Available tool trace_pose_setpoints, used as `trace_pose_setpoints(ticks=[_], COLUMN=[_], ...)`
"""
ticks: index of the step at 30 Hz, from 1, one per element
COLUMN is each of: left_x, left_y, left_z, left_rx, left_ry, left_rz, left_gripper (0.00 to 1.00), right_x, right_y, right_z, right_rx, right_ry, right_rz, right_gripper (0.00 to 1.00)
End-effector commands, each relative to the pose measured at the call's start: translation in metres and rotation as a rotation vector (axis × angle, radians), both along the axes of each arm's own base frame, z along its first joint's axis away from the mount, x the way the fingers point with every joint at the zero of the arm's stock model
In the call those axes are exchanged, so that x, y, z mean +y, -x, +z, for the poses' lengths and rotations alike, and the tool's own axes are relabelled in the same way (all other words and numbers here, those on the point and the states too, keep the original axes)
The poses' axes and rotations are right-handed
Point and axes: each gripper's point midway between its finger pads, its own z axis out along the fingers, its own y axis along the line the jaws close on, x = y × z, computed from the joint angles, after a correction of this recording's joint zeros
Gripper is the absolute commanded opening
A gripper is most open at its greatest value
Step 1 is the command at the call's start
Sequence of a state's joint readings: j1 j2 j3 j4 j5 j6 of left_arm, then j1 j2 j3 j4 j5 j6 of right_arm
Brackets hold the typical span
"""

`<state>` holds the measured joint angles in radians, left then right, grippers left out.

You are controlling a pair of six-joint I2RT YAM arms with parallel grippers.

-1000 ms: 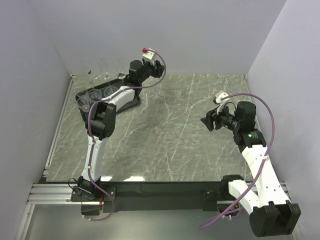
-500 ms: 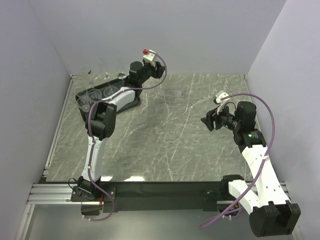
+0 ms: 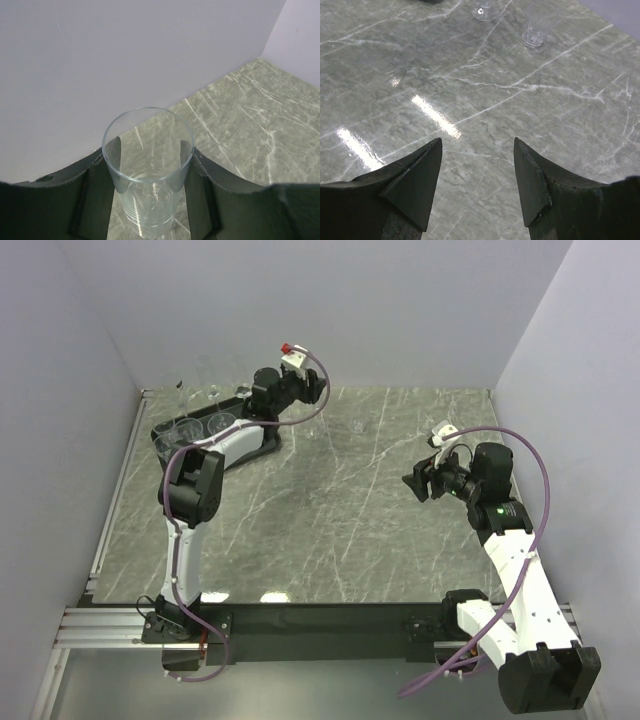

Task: Place the glasses into the tray
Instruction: Grab a glass with a robot arm

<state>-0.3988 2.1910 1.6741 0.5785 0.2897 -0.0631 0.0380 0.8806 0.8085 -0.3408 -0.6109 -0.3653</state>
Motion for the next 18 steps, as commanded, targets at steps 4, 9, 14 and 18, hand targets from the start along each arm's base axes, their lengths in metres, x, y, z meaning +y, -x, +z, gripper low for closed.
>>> trace_pose_setpoints(ticks=[4, 9, 14, 18], left_x=[0.013, 0.023, 0.04, 0.058], left_y=[0.031, 0.047, 0.057, 0.062], left_z=[0.105, 0.123, 0.123, 0.129], left_rx=[-0.227, -0.257, -0.251, -0.253], left_ry=[0.067, 0.069, 0.067, 0.075], left_rz=[0.005, 0.018, 0.045, 0.074], left_gripper=[0.13, 0.13, 0.13, 0.13], right_x=[-0.002, -0.002, -0.002, -0.002], right_y=[-0.004, -0.004, -0.003, -0.003], right_z=[0.011, 0.011, 0.011, 0.011], right_rx=[-0.057, -0.059, -0.059, -0.059], right_ry=[-0.001, -0.003, -0.004, -0.005], right_rz=[0.001, 0.001, 0.0, 0.002], right_gripper=[0.66, 0.66, 0.66, 0.66])
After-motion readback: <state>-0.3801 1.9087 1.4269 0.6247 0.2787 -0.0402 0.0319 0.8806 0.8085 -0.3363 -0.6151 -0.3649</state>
